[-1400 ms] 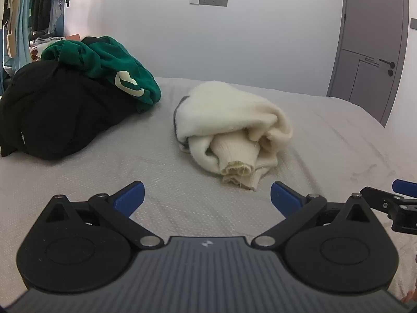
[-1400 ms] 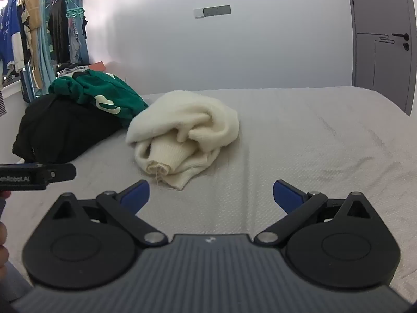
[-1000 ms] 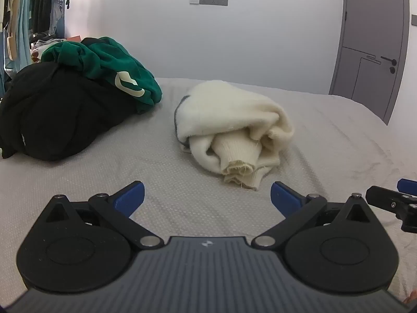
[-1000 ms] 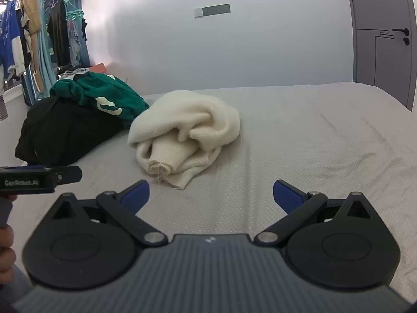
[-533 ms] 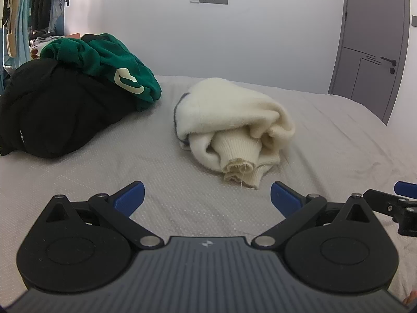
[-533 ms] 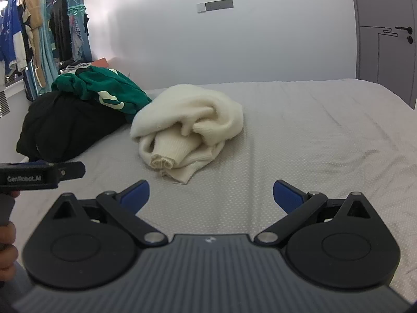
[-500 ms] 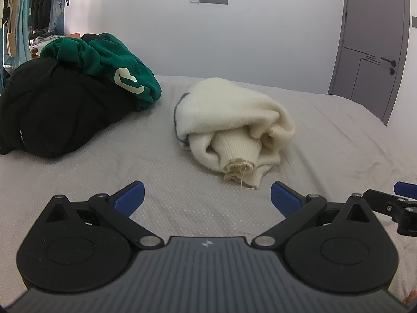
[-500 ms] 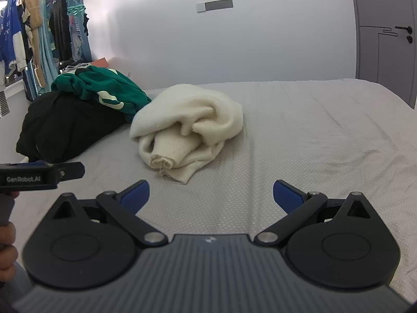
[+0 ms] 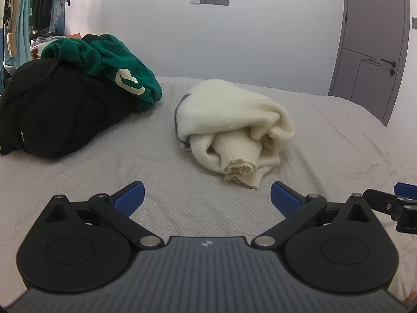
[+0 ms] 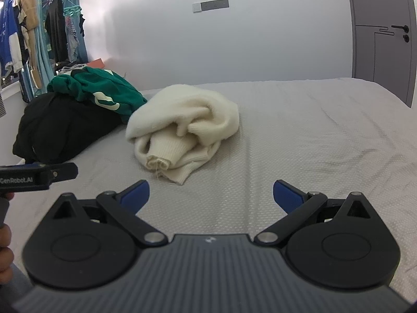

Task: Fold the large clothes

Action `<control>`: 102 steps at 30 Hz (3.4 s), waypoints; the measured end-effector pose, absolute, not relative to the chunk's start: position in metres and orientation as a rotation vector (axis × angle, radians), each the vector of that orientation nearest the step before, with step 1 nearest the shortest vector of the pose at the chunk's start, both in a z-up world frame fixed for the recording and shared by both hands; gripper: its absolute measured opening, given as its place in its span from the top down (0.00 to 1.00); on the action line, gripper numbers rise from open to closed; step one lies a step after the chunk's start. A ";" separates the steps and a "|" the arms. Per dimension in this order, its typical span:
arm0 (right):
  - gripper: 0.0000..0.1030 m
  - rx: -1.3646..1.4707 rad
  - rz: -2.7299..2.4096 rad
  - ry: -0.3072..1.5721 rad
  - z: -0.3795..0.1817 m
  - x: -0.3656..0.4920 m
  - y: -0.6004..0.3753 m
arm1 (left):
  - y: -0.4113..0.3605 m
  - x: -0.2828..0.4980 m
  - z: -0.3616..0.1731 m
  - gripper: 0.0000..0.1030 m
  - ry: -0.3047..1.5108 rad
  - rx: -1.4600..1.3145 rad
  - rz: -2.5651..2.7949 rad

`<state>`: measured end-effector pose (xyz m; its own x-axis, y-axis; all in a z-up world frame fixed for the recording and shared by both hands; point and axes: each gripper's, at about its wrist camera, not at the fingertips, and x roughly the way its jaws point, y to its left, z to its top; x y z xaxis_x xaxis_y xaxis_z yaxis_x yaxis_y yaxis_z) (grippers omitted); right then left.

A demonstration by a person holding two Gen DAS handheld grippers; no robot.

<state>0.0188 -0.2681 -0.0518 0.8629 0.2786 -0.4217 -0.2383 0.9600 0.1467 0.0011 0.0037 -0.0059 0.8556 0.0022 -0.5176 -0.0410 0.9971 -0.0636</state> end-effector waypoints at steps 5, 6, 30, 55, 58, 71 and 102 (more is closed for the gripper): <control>0.00 0.093 0.268 0.461 -0.052 0.020 -0.268 | 0.002 0.002 -0.007 0.00 0.546 -0.066 0.024; 0.00 0.092 0.268 0.462 -0.052 0.020 -0.268 | 0.002 0.002 -0.007 0.00 0.547 -0.067 0.024; 0.00 0.082 0.270 0.466 -0.054 0.020 -0.267 | 0.001 0.003 -0.009 0.00 0.547 -0.068 0.024; 0.00 0.057 0.303 0.470 -0.057 0.031 -0.257 | 0.001 0.026 -0.005 0.00 0.540 -0.089 0.004; 0.00 0.053 0.299 0.469 -0.057 0.039 -0.254 | 0.001 0.040 -0.003 0.00 0.534 -0.083 -0.001; 0.01 0.116 0.311 0.509 -0.064 0.105 -0.238 | 0.018 0.110 -0.012 0.00 0.545 -0.136 -0.007; 0.01 0.117 0.310 0.463 -0.128 0.264 -0.196 | 0.075 0.264 -0.112 0.00 0.589 -0.126 0.030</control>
<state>0.2643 -0.1959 -0.1281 0.8490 0.3196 -0.4208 -0.2670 0.9467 0.1803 0.2644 0.0747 -0.1120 0.8311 -0.0083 -0.5560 -0.0640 0.9918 -0.1105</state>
